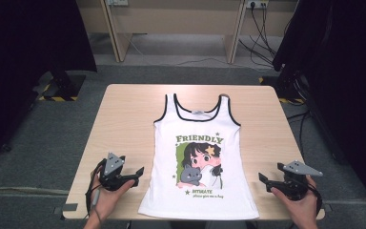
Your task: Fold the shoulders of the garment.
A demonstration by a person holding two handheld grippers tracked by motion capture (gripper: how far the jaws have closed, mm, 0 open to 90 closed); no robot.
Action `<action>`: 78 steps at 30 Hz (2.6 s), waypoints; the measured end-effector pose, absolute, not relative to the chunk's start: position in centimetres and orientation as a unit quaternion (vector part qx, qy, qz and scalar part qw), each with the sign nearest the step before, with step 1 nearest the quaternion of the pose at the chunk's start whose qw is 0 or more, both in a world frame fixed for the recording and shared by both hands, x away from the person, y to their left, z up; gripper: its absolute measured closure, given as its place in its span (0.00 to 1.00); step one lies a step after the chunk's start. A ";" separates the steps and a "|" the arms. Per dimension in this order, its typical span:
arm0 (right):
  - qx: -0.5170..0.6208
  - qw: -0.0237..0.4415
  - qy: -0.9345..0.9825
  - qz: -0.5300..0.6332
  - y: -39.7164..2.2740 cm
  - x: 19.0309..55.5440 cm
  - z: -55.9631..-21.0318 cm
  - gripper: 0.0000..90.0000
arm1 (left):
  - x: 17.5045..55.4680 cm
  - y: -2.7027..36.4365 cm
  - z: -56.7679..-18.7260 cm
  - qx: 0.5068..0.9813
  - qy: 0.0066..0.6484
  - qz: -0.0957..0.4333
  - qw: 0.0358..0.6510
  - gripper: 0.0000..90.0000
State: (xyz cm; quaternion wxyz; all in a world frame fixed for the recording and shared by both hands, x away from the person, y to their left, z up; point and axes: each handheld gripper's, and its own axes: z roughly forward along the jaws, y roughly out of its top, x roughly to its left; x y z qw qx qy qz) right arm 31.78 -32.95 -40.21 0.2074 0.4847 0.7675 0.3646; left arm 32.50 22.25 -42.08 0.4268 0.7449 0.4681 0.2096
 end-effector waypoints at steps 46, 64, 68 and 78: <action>0.483 0.211 0.765 0.370 -33.1 31.9 -40.1 0.14 | 52.3 16.4 -38.6 0.745 0.492 0.216 0.396 0.19; 0.476 0.204 0.769 0.375 -32.9 31.9 -40.0 0.13 | 59.2 13.3 -40.8 0.729 0.548 0.170 0.373 0.23; 0.476 0.204 0.768 0.377 -32.9 31.9 -40.0 0.13 | 59.9 12.6 -41.5 0.732 0.552 0.164 0.364 0.24; 0.471 0.201 0.772 0.377 -32.8 31.8 -40.0 0.13 | 61.6 10.9 -43.1 0.740 0.564 0.149 0.335 0.27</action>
